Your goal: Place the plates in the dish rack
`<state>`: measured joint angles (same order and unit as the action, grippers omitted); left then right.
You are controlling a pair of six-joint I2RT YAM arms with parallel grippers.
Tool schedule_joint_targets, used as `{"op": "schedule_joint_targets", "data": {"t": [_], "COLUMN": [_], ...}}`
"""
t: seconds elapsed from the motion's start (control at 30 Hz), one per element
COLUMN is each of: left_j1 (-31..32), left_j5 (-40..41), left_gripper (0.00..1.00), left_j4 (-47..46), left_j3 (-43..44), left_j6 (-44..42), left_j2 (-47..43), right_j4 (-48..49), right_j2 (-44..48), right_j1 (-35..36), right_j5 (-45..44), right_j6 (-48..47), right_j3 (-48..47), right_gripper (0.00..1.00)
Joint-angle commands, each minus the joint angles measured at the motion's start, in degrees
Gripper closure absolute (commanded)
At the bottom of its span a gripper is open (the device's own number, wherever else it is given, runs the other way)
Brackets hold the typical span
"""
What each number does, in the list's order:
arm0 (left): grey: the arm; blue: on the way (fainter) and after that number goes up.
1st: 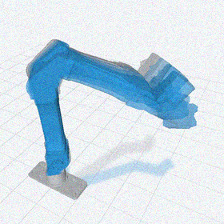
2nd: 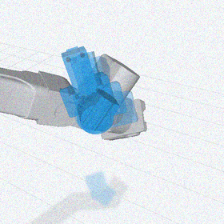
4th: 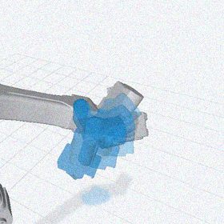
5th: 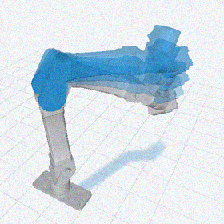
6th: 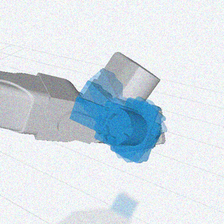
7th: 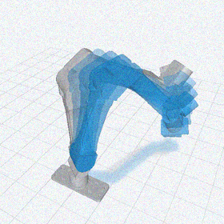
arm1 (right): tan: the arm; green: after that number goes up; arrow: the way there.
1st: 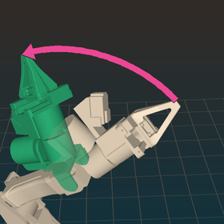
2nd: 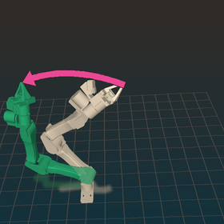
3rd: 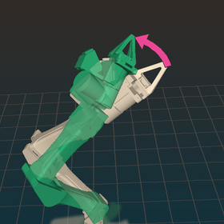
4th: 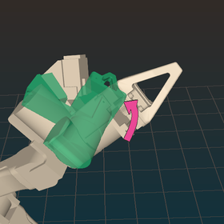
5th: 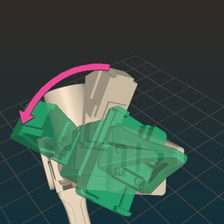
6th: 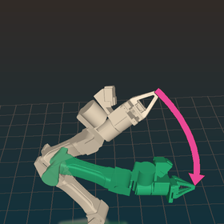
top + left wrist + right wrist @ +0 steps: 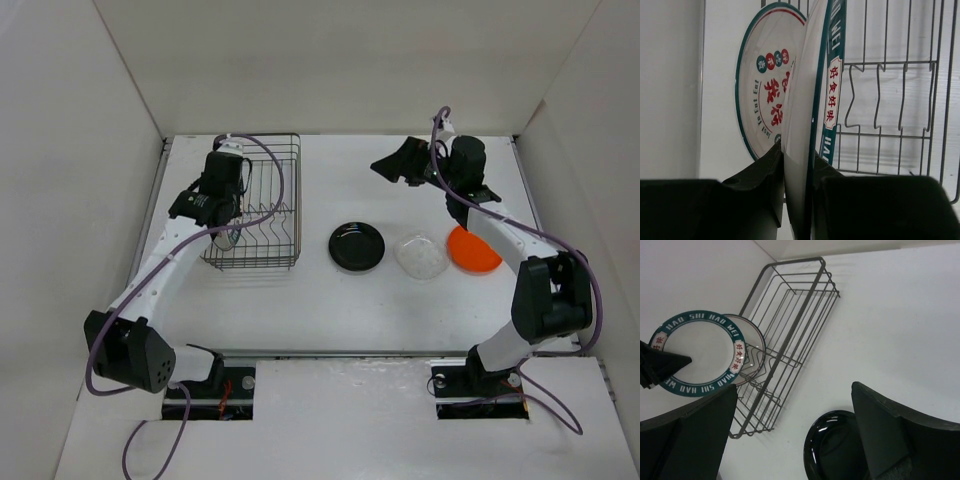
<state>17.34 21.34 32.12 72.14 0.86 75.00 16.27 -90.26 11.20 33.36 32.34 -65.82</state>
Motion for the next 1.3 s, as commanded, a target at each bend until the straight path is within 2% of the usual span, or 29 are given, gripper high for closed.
{"op": "schedule_joint_targets", "data": {"t": [0.0, 0.3, 0.57, 1.27], "left_j1": [0.4, 0.4, -1.5, -1.5], "left_j5": [4.5, 4.8, 5.4, 3.6], "left_gripper": [1.0, 1.0, 1.0, 1.0], "left_j4": [-5.5, -6.0, -8.3, -13.1], "left_j3": [0.4, 0.9, -1.2, -5.8], "left_j6": [-1.0, -1.0, -0.5, -2.2], "left_j2": [-2.4, -2.4, -1.3, 1.2], "right_j4": [-0.1, -0.1, -0.1, -0.1], "right_j2": [2.6, 1.5, 1.5, 2.0], "right_j1": [-0.3, -1.4, -1.4, -1.9], "right_j5": [-0.1, 1.1, 1.6, 2.8], "right_j6": [-1.7, -2.2, -2.2, -2.7], "right_j3": [0.9, 1.9, 1.9, 2.5], "right_gripper": [0.0, 0.0, 0.0, 0.0]}}
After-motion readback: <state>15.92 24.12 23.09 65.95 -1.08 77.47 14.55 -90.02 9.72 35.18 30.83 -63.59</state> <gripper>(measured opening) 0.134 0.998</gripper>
